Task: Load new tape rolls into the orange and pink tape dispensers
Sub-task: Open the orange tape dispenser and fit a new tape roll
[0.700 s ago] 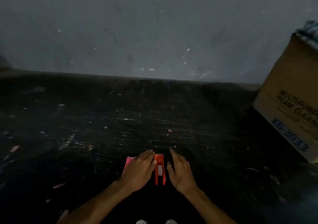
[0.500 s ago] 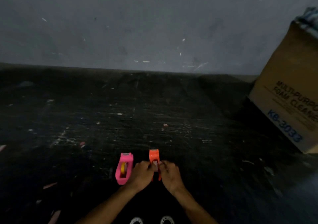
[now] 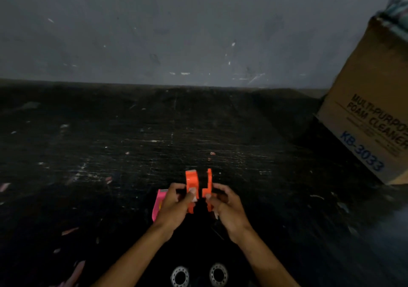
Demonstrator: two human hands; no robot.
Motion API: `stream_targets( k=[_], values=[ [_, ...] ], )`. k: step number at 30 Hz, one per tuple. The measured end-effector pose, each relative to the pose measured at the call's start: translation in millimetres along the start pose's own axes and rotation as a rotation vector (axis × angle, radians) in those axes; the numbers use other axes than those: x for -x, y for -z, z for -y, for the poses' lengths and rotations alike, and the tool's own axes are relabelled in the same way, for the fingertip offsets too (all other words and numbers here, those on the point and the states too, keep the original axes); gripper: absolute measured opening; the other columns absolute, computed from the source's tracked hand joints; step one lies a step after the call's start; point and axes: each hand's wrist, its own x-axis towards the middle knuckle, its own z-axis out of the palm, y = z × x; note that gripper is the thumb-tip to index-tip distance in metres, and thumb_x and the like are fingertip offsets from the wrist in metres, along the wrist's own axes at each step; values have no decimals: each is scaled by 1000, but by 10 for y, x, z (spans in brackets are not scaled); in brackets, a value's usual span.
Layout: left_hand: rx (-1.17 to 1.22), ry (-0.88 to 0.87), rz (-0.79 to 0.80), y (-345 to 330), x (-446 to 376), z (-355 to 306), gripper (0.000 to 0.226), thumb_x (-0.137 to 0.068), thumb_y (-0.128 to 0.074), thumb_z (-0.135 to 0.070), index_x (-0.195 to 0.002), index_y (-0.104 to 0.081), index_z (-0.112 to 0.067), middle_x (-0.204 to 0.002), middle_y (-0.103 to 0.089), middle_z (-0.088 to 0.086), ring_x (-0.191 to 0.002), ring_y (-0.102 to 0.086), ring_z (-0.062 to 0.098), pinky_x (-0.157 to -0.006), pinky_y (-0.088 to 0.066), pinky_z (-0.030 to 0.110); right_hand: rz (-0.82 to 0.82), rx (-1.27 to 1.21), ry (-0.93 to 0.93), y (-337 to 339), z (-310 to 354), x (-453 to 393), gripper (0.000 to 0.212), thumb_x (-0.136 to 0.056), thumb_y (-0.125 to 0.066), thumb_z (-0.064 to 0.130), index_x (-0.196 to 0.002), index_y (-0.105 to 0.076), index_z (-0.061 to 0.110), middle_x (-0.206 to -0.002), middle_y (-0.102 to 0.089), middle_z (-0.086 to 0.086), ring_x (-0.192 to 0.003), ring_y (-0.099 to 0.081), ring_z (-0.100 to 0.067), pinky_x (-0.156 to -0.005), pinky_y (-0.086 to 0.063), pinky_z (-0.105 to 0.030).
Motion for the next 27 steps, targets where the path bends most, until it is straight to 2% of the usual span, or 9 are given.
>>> stream_targets(
  k=[2, 4, 8, 13, 15, 17, 20, 22, 27],
  values=[
    [90, 10, -55, 139, 2, -83, 19, -87, -61, -16, -104, -54, -10, -97, -67, 20, -81, -63, 27, -69, -51, 37, -88, 57, 14, 16, -67, -61, 22, -80, -70, 4, -95, -65, 20, -93, -75, -9, -82, -69, -17, -69, -55, -27],
    [141, 61, -62, 304, 31, -129, 25, -87, -61, -16, -110, -55, -11, -100, -68, 17, -85, -65, 29, -72, -52, 39, -147, 246, 24, -8, -177, -104, 21, -78, -72, 7, -95, -66, 18, -92, -75, -11, -85, -69, -24, -76, -55, -34],
    [195, 158, 53, 477, 227, -99, 22, -86, -58, -19, -103, -67, -7, -94, -71, 15, -91, -65, 30, -82, -47, 42, -136, 800, 97, -150, -359, -103, 31, -83, -63, 29, -113, -63, 23, -102, -73, -10, -95, -68, -26, -77, -54, -32],
    [256, 193, 54, 486, 428, -37, 24, -85, -59, -16, -103, -67, -1, -97, -70, 19, -93, -66, 31, -86, -50, 43, -49, 1012, 84, -236, -385, -61, 42, -82, -63, 36, -120, -55, 21, -119, -59, -11, -116, -52, -29, -87, -50, -37],
    [259, 197, 71, 459, 477, 2, 21, -85, -59, -17, -99, -69, -4, -95, -71, 17, -92, -66, 29, -83, -51, 40, -60, 950, 137, -180, -302, 11, 32, -86, -60, 29, -114, -60, 15, -116, -60, -12, -114, -53, -29, -89, -49, -37],
    [249, 202, 103, 405, 524, 49, 18, -84, -62, -18, -96, -71, -8, -96, -74, 14, -94, -67, 27, -87, -51, 42, -38, 632, 166, -78, -196, 174, 15, -89, -58, 17, -99, -68, 11, -99, -69, -10, -95, -63, -22, -82, -52, -36],
    [193, 189, 171, 250, 619, 148, 19, -82, -66, -19, -98, -71, -11, -96, -76, 9, -92, -68, 20, -87, -50, 40, 215, 325, 153, 83, -88, 537, 12, -90, -60, 18, -88, -72, 20, -75, -70, 8, -73, -63, -5, -65, -48, -19],
    [153, 191, 241, 108, 703, 203, 18, -82, -66, -21, -97, -72, -13, -92, -77, 6, -88, -70, 16, -80, -52, 34, 310, 250, 151, 182, -78, 755, 10, -87, -65, 18, -93, -71, 23, -79, -73, 11, -77, -65, 1, -64, -49, -12],
    [156, 263, 299, -120, 825, 272, 14, -85, -62, -24, -91, -73, -17, -87, -77, 1, -83, -70, 14, -71, -51, 31, 297, 223, 187, 404, -111, 998, 15, -83, -70, 13, -98, -70, 13, -96, -73, -2, -88, -67, -8, -80, -55, -27]
  ],
)
